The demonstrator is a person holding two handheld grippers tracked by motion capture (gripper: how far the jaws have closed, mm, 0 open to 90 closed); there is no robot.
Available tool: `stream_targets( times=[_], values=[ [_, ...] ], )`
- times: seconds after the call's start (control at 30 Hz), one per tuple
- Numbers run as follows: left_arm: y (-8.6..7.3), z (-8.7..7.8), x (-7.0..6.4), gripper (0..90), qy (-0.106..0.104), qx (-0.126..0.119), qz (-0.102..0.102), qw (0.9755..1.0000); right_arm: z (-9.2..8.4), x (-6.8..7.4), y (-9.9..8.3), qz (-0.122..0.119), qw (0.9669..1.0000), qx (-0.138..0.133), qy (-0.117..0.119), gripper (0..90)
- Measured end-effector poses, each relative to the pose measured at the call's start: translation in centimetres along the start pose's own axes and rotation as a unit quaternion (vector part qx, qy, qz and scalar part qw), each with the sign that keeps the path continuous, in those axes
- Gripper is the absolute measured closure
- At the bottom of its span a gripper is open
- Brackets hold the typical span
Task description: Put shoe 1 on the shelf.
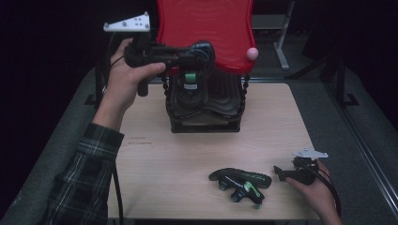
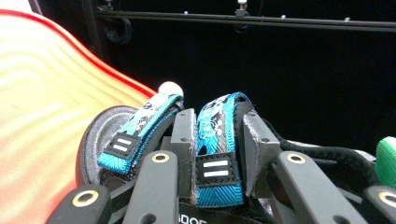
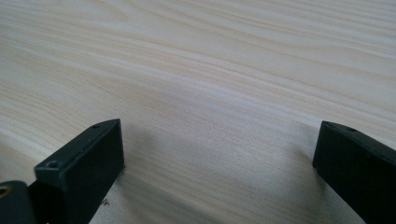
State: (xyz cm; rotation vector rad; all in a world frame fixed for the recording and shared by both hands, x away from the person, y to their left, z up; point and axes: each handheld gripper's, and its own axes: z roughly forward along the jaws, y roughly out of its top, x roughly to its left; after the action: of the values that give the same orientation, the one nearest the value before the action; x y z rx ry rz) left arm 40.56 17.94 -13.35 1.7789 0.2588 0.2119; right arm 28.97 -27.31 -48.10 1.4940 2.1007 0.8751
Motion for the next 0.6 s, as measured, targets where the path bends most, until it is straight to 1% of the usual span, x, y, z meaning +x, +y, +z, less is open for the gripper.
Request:
stream_targets(
  times=[0.1, 0.23, 0.33, 0.47, 0.6],
  values=[
    [1.5, 0.5, 1.2, 68.9, 0.01, 0.003, 0.006, 0.9999, 0.0, 0.0, 0.0, 0.0, 1.0, 0.0, 0.0, 1.4],
    [3.0, 1.1, 2.7, 68.9, 0.022, 0.002, 0.012, 0.9997, 0.0, 0.0, 0.0, 0.0, 1.0, 0.0, 0.0, 1.4],
    [3.9, 1.5, 4.0, 69.0, 0.031, 0.0, 0.011, 0.9995, 0.0, 0.0, 0.0, 0.0, 1.0, 0.0, 0.0, 1.4],
    [5.0, 2.2, 6.1, 69.0, 0.051, 0.012, 0.017, 0.9985, 0.0, 0.0, 0.0, -0.001, 1.0, 0.0, 0.001, 1.4],
    [5.6, 2.7, 7.9, 69.0, 0.062, 0.015, 0.015, 0.9978, 0.0, 0.0, 0.0, -0.002, 1.0, 0.0, 0.001, 1.4]
  ],
)
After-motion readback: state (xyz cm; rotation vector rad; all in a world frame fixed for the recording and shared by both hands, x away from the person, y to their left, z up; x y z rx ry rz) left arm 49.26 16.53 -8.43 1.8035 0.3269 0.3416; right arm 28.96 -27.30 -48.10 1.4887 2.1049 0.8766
